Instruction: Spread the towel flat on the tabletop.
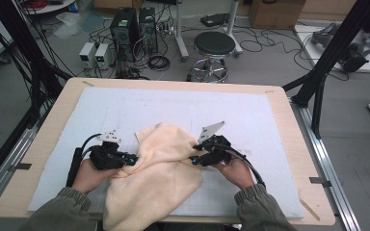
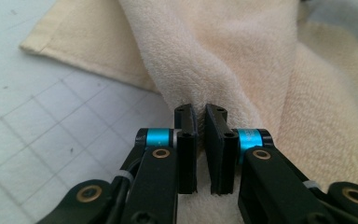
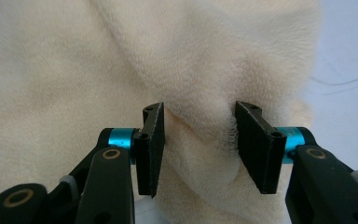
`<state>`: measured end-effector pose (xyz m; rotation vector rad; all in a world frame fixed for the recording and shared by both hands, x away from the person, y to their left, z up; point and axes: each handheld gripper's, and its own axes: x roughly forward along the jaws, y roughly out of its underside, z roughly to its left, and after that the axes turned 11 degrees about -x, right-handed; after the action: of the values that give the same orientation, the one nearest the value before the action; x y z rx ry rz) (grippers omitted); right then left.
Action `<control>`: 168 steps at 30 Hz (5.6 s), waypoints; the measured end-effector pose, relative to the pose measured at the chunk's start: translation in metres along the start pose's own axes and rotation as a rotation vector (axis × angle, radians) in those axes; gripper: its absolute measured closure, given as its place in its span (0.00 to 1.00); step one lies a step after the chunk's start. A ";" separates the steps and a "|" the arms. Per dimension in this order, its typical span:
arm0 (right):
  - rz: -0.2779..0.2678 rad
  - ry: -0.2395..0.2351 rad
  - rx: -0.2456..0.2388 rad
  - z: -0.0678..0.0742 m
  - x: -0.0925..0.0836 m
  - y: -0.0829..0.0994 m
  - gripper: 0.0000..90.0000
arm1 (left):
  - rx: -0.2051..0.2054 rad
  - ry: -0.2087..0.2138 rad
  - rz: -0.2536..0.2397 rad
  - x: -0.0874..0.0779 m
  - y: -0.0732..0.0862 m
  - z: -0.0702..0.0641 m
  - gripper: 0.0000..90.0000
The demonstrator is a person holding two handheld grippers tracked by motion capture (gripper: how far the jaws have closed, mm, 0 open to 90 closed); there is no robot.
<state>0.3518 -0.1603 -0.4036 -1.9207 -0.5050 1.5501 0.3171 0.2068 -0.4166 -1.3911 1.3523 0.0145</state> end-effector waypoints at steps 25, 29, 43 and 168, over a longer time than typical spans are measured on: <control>-0.050 0.064 0.090 0.009 0.007 0.038 0.87 | -0.011 0.036 -0.038 0.007 -0.003 -0.005 0.90; -0.077 0.062 0.087 0.007 -0.006 0.040 0.92 | -0.008 0.012 -0.037 0.000 -0.002 -0.007 0.94; -0.112 -0.036 -0.074 0.068 -0.052 0.037 0.88 | 0.012 0.087 -0.056 -0.054 0.041 -0.044 0.93; -0.211 0.449 0.262 -0.139 -0.085 -0.040 0.66 | -0.154 -0.320 -0.408 -0.026 -0.168 0.068 0.62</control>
<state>0.4690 -0.2155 -0.2975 -1.8639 -0.2809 0.9586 0.4675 0.2196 -0.3131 -1.6929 0.8026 0.0680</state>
